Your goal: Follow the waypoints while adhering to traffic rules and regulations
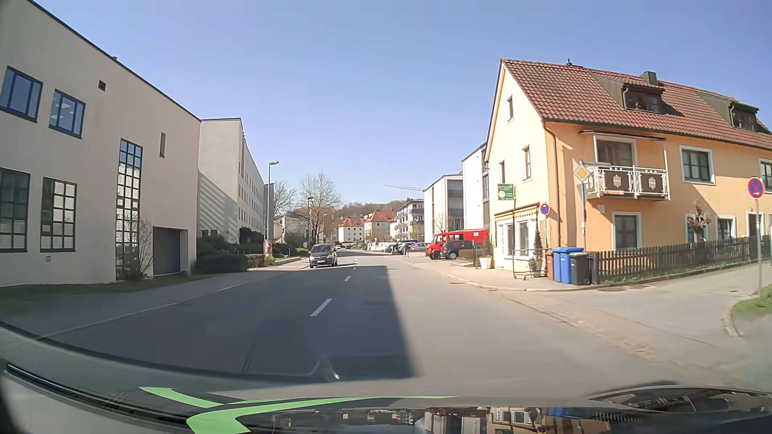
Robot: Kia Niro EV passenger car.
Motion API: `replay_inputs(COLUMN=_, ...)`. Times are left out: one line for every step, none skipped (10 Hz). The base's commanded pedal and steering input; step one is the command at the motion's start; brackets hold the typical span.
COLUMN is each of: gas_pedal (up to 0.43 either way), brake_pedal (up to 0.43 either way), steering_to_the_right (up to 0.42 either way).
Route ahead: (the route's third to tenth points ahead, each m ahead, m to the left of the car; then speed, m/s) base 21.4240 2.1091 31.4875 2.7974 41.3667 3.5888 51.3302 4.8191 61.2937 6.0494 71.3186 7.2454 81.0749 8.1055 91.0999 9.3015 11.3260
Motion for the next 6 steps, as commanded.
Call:
replay_inputs(gas_pedal=0.11, brake_pedal=0.0, steering_to_the_right=-0.018)
replay_inputs(gas_pedal=0.098, brake_pedal=0.0, steering_to_the_right=-0.018)
replay_inputs(gas_pedal=0.098, brake_pedal=0.0, steering_to_the_right=-0.018)
replay_inputs(gas_pedal=0.098, brake_pedal=0.0, steering_to_the_right=-0.017)
replay_inputs(gas_pedal=0.098, brake_pedal=0.0, steering_to_the_right=-0.017)
replay_inputs(gas_pedal=0.098, brake_pedal=0.0, steering_to_the_right=-0.016)
